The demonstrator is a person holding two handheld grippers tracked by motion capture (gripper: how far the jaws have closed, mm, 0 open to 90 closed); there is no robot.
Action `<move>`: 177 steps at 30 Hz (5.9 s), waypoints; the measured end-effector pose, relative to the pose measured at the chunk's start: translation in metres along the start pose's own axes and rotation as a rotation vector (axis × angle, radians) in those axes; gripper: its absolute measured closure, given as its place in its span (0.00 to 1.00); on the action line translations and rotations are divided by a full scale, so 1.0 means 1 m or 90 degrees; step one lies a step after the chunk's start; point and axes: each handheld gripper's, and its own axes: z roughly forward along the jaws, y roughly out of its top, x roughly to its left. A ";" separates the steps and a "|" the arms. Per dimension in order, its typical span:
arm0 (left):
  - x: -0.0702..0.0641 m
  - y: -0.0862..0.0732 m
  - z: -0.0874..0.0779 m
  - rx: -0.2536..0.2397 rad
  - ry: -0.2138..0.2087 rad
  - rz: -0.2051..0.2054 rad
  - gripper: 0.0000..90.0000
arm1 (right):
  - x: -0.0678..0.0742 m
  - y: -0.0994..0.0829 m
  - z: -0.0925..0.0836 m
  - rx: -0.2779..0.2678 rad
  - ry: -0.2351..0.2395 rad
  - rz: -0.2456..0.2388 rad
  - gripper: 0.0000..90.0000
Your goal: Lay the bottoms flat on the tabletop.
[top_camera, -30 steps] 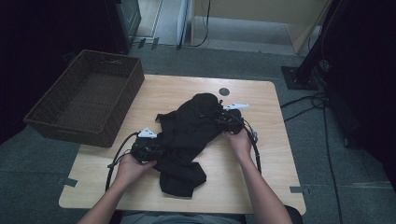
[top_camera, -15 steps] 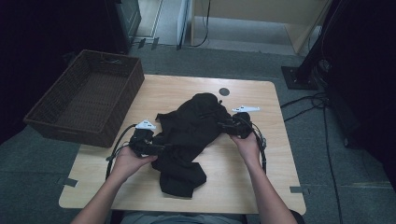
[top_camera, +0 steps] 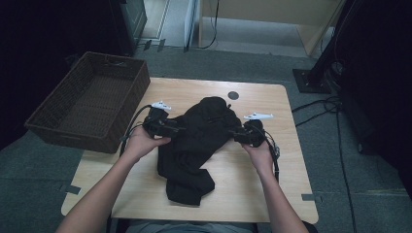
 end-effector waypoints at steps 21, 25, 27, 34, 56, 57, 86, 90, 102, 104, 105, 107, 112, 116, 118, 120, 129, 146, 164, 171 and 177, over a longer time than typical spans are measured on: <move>-0.016 0.033 0.095 0.073 -0.001 0.048 0.47 | -0.004 -0.026 -0.009 0.003 -0.013 0.003 0.52; -0.007 0.023 0.112 0.096 0.017 0.058 0.58 | -0.006 -0.029 -0.004 0.001 -0.021 0.000 0.51; -0.004 0.020 0.113 0.095 0.010 0.059 0.62 | -0.008 -0.030 -0.002 -0.001 -0.024 -0.001 0.51; -0.002 0.012 0.112 0.075 0.033 0.069 0.94 | -0.015 -0.029 0.015 -0.009 -0.025 0.007 0.48; -0.010 -0.009 0.069 0.025 -0.030 0.026 0.97 | -0.012 -0.005 0.047 -0.005 0.007 0.063 0.96; -0.008 -0.008 0.064 0.013 -0.027 0.021 0.97 | -0.013 -0.004 0.045 -0.005 0.007 0.061 0.96; 0.004 0.018 -0.003 -0.053 0.012 -0.021 0.63 | -0.002 0.039 -0.007 -0.058 -0.036 0.003 0.76; -0.006 0.017 0.012 -0.038 -0.020 -0.019 0.66 | 0.002 0.022 0.004 -0.027 -0.026 0.016 0.81; -0.005 -0.008 0.068 0.029 -0.005 -0.030 0.75 | 0.005 0.011 0.061 -0.011 -0.039 0.066 0.90; -0.003 -0.013 0.070 0.045 0.011 -0.019 0.75 | 0.006 0.010 0.066 -0.001 -0.060 0.052 0.92; -0.002 -0.015 0.072 0.055 0.026 -0.009 0.75 | 0.006 0.009 0.068 0.006 -0.071 0.038 0.94; 0.001 -0.019 0.073 0.071 0.050 0.005 0.75 | 0.005 0.008 0.067 0.002 -0.071 0.027 0.95; 0.018 -0.031 0.068 0.066 0.057 -0.021 0.76 | -0.001 0.008 0.064 0.010 -0.080 0.015 0.99; 0.022 -0.035 0.063 0.062 0.057 -0.022 0.76 | -0.005 0.008 0.062 0.020 -0.089 -0.002 1.00; 0.022 -0.036 0.060 0.059 0.064 -0.019 0.76 | -0.007 0.009 0.061 0.021 -0.091 -0.003 1.00; 0.023 -0.037 0.057 0.063 0.083 -0.006 0.76 | -0.009 0.010 0.060 0.027 -0.095 -0.009 1.00; 0.030 -0.032 0.046 0.040 0.061 -0.057 0.64 | -0.010 0.011 0.054 0.025 -0.080 -0.008 0.83; 0.020 -0.027 0.075 0.051 0.088 0.009 0.86 | 0.027 -0.006 0.073 -0.046 -0.111 -0.082 0.56; 0.026 0.003 0.024 -0.014 0.004 -0.030 0.98 | 0.018 0.028 0.029 -0.056 -0.020 -0.065 0.98; 0.041 0.000 0.013 -0.028 0.025 -0.057 0.98 | -0.002 0.030 0.014 -0.022 -0.066 -0.074 0.99; 0.055 -0.002 0.004 -0.040 0.068 -0.089 0.99 | -0.034 0.019 0.007 -0.002 -0.127 -0.043 0.99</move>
